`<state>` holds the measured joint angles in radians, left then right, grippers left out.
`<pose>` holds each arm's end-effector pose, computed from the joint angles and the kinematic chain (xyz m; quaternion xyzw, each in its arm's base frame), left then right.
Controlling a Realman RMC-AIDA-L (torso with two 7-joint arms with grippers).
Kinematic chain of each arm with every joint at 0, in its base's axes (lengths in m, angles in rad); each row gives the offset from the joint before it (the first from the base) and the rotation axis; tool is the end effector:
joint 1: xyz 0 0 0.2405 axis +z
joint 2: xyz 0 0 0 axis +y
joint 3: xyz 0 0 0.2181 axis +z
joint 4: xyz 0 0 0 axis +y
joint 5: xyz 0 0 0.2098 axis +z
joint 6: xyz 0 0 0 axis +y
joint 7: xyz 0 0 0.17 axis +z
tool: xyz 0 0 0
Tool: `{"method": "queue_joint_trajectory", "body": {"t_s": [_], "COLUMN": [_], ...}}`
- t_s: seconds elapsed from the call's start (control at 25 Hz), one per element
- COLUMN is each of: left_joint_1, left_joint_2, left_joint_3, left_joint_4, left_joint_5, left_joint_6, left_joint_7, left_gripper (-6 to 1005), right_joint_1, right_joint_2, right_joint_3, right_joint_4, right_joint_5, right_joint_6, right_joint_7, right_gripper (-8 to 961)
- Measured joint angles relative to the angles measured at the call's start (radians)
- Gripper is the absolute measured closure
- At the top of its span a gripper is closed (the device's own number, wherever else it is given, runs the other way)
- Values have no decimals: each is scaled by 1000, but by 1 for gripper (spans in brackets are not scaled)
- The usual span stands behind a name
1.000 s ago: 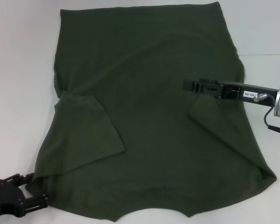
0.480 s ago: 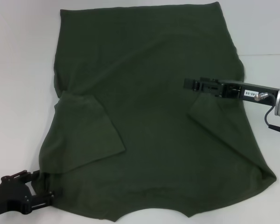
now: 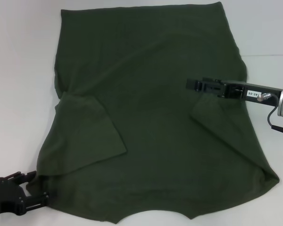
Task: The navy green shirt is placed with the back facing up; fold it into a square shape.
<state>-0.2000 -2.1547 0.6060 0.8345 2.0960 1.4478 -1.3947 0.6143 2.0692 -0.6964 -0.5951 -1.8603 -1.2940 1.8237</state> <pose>-0.3252 0.2547 0.0092 -0.8885 -0.3498 -0.1631 0.2482 0.2117 0.3789 0.0047 -0.8329 0.4266 0.3061 0.1752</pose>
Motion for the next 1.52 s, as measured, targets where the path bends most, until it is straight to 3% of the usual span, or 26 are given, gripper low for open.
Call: {"method": "queue_joint_trajectory", "body": {"t_s": [0.4,0.8,1.52], "left_joint_1": [8,16,-2], "left_joint_2": [3,-4,-7], "left_joint_3": [-79,-75,-27], "left_joint_4": [18,51,43], "left_joint_5": [3,78,82], "left_joint_6": [-4,9,56], "left_joint_7": [-1,-34,-38], "left_gripper": [167,175,189], "right_joint_1": [4,3,-1], "right_joint_2": [0,0,0], "right_joint_3": [0,0,0], "right_joint_4": [0,0,0], "right_joint_5": [0,2,3], "right_joint_6": [3,1,-4], "right_joint_7": [-1,-1,-2], "right_gripper": [47,49,52]}}
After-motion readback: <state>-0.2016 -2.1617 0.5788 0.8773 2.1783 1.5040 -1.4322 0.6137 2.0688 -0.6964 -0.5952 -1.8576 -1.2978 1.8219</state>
